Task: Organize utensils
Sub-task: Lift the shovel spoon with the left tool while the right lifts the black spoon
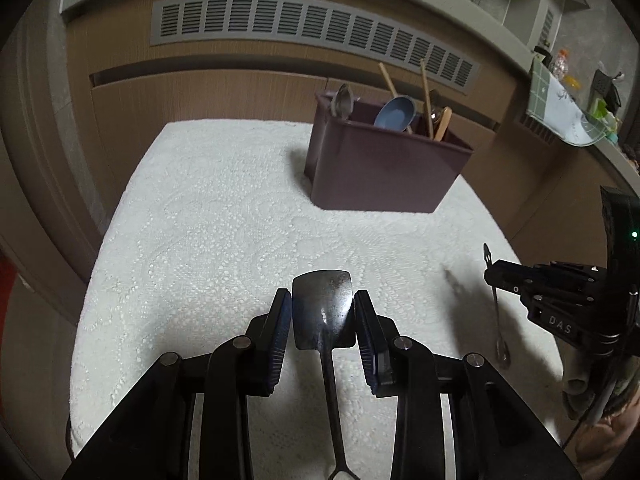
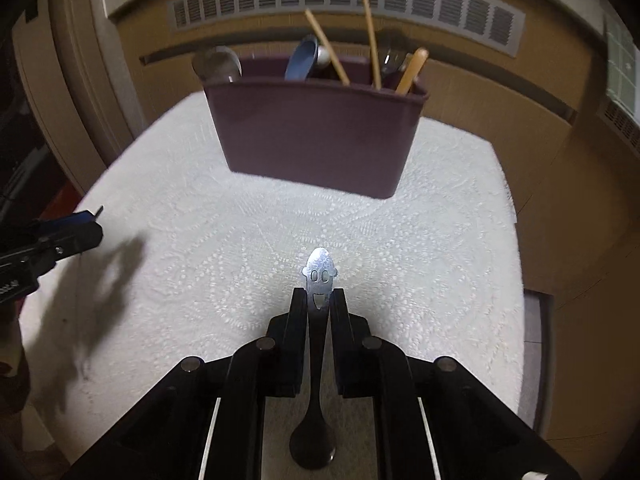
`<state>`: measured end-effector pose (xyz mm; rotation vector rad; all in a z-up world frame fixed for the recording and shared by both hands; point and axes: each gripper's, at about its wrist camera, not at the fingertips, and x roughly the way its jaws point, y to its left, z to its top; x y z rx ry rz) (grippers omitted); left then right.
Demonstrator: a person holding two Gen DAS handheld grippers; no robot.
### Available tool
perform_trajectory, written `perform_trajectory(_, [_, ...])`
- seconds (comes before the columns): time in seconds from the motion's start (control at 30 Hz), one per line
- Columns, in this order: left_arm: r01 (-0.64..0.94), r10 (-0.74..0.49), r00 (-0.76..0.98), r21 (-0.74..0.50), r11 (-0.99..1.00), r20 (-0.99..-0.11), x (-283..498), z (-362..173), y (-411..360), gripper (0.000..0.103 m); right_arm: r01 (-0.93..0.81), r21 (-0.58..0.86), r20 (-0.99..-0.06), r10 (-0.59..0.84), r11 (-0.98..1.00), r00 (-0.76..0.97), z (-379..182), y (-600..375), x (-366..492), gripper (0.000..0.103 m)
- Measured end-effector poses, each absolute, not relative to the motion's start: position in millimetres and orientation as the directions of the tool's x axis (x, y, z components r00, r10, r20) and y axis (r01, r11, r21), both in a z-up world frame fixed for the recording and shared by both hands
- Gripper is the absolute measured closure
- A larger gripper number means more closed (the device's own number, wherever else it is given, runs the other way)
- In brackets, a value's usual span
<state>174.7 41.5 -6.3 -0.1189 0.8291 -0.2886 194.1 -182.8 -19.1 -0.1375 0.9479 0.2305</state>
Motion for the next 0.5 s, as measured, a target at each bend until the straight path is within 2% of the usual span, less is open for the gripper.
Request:
perform_trajectory(0.3, [0.254, -0.312, 0.676, -0.186, 0.949, -0.668, 155.7, 22.6, 21.9, 0.071, -0.256, 0.045, -0.747, 0.203, 0.966, 0.634, 15.8, -190.5, 168.4, 0.093])
perform_trajectory(0.37, [0.263, -0.316, 0.679, -0.182, 0.947, -0.662, 153.8, 27.5, 18.2, 0.072, -0.261, 0.051, -0.735, 0.213, 0.964, 0.643, 21.5, -188.8, 165.5, 0.103])
perform_trajectory(0.5, [0.269, -0.314, 0.685, -0.172, 0.948, -0.658, 151.8, 32.0, 13.5, 0.073, -0.266, 0.061, -0.718, 0.227, 0.962, 0.657, 31.3, -191.2, 161.6, 0.103])
